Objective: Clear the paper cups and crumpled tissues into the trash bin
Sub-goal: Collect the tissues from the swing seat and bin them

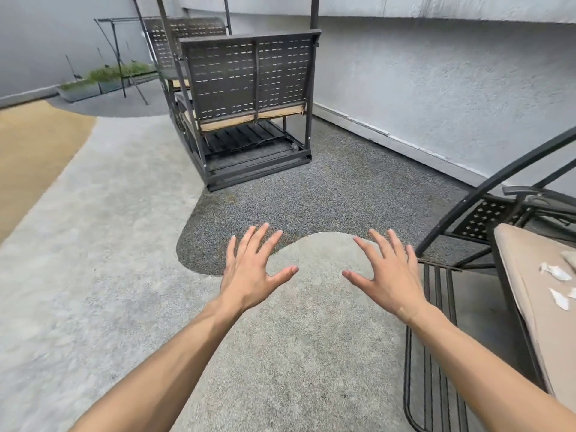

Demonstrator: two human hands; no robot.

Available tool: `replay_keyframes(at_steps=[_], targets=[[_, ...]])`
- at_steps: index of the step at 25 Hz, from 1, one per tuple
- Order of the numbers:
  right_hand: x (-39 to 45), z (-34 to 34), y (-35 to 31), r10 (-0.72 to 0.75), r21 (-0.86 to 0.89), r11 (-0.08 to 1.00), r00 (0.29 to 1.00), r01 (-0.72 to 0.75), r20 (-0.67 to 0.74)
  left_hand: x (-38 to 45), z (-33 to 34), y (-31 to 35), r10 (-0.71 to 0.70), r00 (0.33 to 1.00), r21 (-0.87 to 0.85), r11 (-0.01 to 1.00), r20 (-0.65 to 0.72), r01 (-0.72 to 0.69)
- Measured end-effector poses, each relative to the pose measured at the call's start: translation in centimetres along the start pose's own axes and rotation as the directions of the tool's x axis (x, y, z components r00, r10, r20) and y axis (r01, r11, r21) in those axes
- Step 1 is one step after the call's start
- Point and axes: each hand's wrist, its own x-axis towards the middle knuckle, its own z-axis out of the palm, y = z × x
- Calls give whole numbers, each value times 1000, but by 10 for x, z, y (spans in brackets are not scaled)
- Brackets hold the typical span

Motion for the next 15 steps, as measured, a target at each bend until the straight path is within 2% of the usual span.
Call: replay_keyframes(at_steps=[7, 15], targets=[[83, 20, -5, 142, -10, 990, 990, -142, -17, 110, 27, -40, 113, 991, -62, 992, 74, -108], [166, 41, 88, 273, -66, 959, 961, -276, -50, 255, 96, 2, 263, 959, -72, 964, 109, -256]])
